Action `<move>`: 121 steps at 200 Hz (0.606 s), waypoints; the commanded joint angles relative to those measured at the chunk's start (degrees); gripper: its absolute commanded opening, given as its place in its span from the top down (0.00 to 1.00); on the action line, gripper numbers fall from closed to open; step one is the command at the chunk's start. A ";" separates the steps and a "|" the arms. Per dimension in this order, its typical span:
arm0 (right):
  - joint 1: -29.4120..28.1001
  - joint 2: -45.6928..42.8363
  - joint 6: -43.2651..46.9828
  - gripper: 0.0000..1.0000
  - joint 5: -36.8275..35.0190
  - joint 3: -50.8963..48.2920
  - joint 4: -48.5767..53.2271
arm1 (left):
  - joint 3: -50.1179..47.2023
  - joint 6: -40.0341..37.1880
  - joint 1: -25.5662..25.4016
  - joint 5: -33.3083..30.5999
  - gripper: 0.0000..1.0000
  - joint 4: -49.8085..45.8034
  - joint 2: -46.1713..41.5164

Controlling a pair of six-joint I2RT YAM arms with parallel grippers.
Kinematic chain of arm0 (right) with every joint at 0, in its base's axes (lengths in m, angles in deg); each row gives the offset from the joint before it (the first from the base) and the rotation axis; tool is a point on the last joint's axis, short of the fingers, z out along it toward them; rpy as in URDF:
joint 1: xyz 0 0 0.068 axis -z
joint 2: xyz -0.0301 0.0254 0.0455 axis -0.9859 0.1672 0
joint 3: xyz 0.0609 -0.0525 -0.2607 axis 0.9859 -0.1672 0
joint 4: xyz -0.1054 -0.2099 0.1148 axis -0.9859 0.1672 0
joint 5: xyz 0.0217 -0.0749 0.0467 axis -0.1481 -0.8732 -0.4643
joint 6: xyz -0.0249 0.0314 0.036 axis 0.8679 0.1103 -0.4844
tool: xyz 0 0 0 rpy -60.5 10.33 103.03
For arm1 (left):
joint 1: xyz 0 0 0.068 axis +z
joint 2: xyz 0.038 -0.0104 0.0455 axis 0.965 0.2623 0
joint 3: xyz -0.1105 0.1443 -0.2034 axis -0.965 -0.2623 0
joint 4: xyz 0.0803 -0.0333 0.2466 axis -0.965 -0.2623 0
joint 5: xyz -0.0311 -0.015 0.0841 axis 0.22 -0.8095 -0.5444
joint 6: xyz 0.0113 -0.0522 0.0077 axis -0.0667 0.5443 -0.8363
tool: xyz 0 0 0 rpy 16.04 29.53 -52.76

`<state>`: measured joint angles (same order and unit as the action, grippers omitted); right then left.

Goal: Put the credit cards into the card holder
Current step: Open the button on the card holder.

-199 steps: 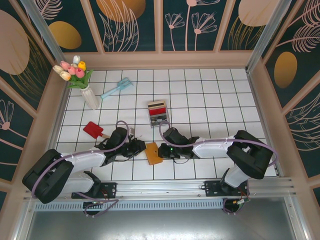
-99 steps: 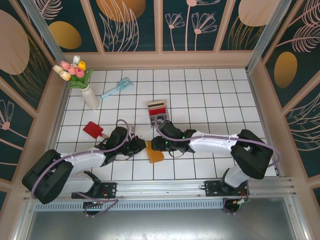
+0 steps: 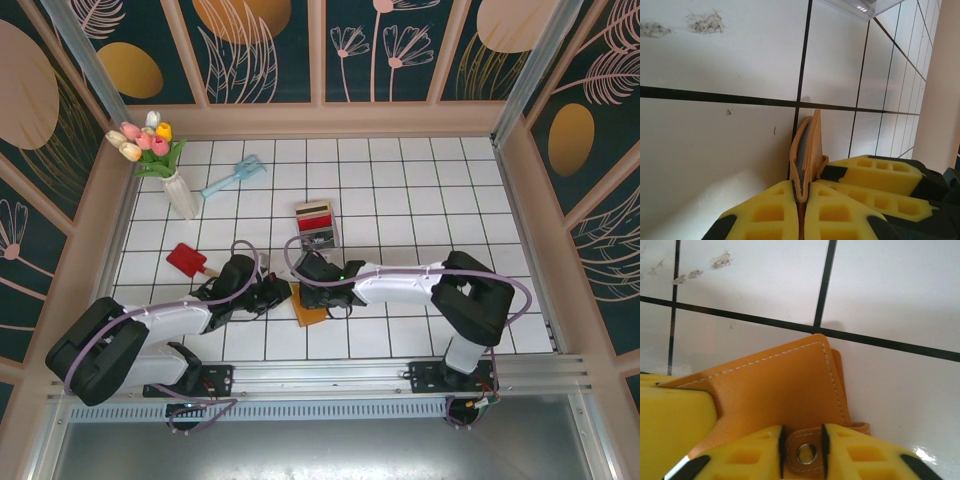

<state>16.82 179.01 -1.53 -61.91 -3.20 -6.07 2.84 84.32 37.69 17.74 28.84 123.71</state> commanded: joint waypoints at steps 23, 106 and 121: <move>0.25 -1.06 -1.10 0.91 -8.67 -4.69 11.81 | 1.66 -1.71 -0.16 -2.84 1.00 -5.02 -3.01; 6.58 -15.30 0.80 0.74 -1.80 -10.65 5.83 | 2.17 -3.91 -0.16 -2.41 1.00 -6.02 -1.92; 8.59 -17.07 1.25 0.68 3.10 -12.14 1.92 | 2.41 -4.34 -0.17 -1.87 1.00 -5.85 -0.95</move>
<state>22.72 165.65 -1.60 -65.10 -13.41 -1.72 3.65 82.33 37.30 15.97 24.23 121.30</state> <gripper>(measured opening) 0.281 0.086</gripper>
